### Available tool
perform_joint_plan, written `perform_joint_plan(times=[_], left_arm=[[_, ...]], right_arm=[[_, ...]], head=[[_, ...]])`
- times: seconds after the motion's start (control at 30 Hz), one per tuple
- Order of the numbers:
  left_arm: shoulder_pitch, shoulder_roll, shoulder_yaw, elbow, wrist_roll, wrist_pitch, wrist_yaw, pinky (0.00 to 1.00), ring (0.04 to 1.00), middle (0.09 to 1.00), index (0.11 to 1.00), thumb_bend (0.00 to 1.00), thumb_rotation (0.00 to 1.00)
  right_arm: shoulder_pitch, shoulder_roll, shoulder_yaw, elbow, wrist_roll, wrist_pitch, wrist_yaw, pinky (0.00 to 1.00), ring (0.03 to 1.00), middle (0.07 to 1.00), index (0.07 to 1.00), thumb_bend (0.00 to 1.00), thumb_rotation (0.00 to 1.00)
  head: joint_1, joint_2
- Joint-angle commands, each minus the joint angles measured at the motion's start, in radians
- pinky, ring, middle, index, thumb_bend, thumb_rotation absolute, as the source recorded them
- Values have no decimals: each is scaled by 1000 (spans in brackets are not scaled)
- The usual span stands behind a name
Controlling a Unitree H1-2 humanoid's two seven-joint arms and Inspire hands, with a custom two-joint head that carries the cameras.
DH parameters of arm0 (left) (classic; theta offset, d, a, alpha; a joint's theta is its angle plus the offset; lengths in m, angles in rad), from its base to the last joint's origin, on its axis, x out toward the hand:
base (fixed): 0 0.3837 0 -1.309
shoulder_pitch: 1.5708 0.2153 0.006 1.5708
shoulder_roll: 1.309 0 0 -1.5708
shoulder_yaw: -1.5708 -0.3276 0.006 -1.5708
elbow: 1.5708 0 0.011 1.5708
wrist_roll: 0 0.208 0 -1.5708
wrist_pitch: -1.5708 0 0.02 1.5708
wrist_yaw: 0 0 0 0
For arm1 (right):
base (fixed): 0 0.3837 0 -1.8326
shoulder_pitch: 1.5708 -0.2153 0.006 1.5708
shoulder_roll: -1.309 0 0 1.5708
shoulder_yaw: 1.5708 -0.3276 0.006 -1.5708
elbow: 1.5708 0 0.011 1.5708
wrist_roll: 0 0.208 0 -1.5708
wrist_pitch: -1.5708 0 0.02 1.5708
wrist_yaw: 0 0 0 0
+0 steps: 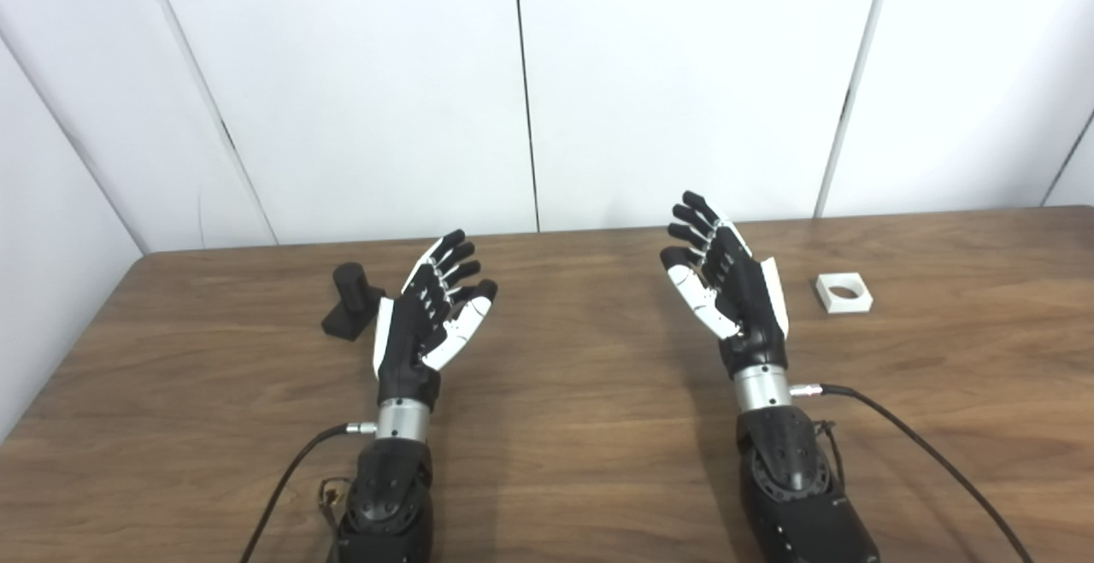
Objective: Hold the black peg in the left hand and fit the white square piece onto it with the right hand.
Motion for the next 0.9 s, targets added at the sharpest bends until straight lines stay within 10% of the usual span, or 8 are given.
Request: perform_joint_plan(times=[0.0,0.4,0.87], left_arm=[[-20,3,-3,-19,11,-33,6,693,795,837,846,581,349],[-24,5,-3,-16,13,-38,5,689,787,833,839,593,361],[-28,-48,-28,-6,73,-29,57,658,779,827,839,635,394]], right_arm=[[49,4,-1,46,8,-23,5,721,797,833,854,534,499],[49,-1,4,48,2,-23,4,713,795,833,857,532,504],[58,-41,-21,45,27,-23,34,743,787,824,849,528,507]], head=[[1,1],[9,2],[227,-25]])
